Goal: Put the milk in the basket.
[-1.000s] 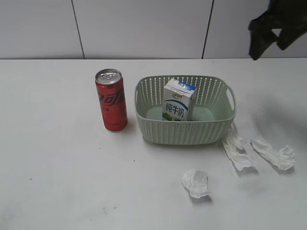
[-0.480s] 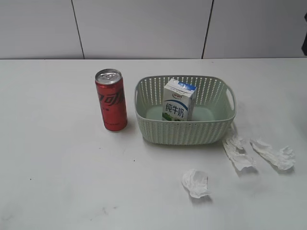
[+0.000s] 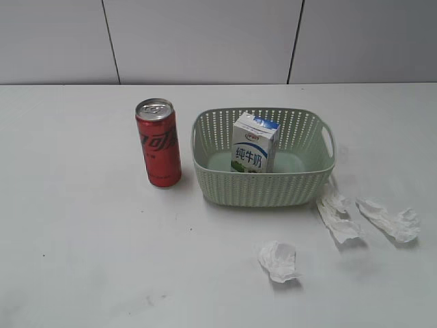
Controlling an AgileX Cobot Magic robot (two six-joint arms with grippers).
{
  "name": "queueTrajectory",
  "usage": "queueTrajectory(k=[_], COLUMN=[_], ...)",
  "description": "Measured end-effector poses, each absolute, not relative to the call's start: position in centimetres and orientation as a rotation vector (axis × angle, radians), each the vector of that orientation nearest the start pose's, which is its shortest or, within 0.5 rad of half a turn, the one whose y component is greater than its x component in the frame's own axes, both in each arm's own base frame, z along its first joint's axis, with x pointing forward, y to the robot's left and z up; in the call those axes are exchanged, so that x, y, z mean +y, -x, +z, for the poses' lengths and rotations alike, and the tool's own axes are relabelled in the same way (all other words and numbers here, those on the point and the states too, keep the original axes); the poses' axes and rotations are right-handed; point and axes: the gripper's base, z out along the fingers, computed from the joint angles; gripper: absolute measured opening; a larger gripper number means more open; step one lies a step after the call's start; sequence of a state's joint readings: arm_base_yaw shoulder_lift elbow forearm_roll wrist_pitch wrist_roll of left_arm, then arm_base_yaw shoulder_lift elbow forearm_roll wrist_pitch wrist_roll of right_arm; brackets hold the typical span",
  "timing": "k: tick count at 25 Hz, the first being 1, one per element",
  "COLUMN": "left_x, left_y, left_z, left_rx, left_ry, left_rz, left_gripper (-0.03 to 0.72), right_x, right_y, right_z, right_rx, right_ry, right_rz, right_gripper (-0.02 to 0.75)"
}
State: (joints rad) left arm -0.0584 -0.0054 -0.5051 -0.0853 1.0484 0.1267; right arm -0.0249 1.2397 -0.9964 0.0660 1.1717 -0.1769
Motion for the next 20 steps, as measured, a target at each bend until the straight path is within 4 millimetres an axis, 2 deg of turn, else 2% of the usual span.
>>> queueTrajectory(k=[5, 10, 15, 20], left_x=[-0.6, -0.6, -0.6, -0.6], left_y=[0.6, 0.6, 0.6, 0.6], left_z=[28.0, 28.0, 28.0, 28.0], left_rx=[2.010, 2.010, 2.010, 2.010], left_ry=[-0.190, -0.190, -0.190, -0.190], left_rz=[-0.058, -0.058, -0.058, -0.058], left_gripper=[0.525, 0.525, 0.525, 0.525], right_x=[0.1, 0.2, 0.2, 0.2], right_y=[-16.0, -11.7, -8.2, -6.1], right_z=[28.4, 27.0, 26.1, 26.9], right_rx=[2.790, 2.702, 2.601, 2.444], right_ry=[0.184, 0.183, 0.183, 0.176], right_rz=[0.040, 0.021, -0.007, -0.026], right_gripper=[0.594, 0.594, 0.594, 0.591])
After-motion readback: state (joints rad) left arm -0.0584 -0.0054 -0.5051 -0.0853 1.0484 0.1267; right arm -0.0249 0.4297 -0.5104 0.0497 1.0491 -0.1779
